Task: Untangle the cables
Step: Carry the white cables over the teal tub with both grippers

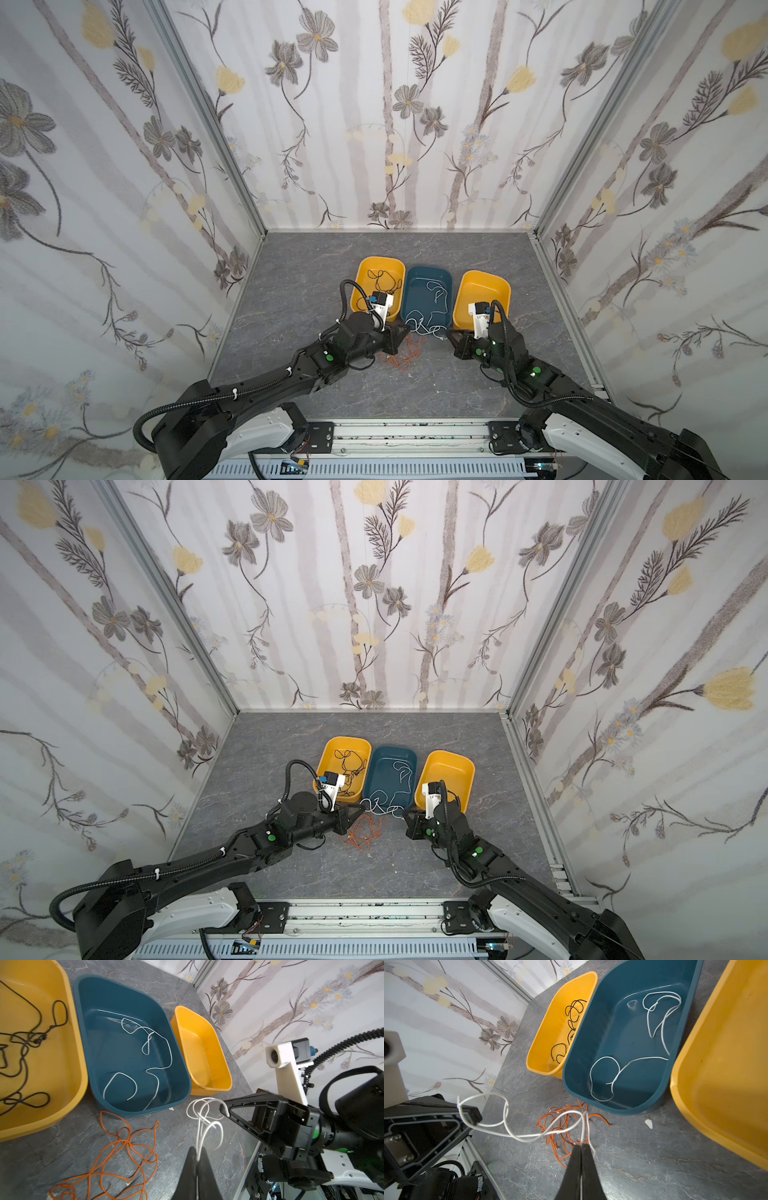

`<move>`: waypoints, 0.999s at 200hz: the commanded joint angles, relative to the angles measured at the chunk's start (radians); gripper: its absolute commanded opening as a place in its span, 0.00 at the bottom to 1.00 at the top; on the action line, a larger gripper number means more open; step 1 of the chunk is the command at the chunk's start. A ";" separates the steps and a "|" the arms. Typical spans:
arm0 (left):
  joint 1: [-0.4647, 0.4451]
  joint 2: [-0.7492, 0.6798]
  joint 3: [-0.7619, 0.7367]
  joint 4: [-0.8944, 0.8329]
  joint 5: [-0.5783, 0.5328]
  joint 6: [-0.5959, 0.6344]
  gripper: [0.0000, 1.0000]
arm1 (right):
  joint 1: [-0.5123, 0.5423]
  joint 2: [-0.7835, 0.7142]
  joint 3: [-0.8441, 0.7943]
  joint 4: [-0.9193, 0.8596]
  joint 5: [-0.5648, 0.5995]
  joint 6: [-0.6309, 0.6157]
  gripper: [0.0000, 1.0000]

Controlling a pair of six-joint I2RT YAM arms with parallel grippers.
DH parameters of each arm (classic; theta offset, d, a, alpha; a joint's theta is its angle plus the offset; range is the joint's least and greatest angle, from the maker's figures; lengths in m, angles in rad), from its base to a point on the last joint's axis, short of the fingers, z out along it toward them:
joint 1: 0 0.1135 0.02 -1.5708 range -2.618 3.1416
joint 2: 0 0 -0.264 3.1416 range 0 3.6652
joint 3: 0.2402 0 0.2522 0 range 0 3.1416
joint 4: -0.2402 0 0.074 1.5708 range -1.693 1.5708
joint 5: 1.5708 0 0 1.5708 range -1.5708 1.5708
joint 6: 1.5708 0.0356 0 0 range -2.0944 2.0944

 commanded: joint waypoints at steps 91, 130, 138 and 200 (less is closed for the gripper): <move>0.037 0.252 0.276 -0.306 -0.183 0.126 0.00 | -0.040 0.137 0.148 0.019 0.120 -0.132 0.00; 0.078 0.399 0.405 -0.313 -0.138 0.121 0.00 | -0.101 0.285 0.213 0.101 0.050 -0.150 0.01; 0.084 0.436 0.438 -0.317 -0.125 0.123 0.00 | -0.106 0.321 0.231 0.116 0.040 -0.151 0.01; 0.106 0.682 0.652 -0.349 -0.060 0.112 0.00 | -0.153 0.598 0.347 0.181 0.012 -0.158 0.03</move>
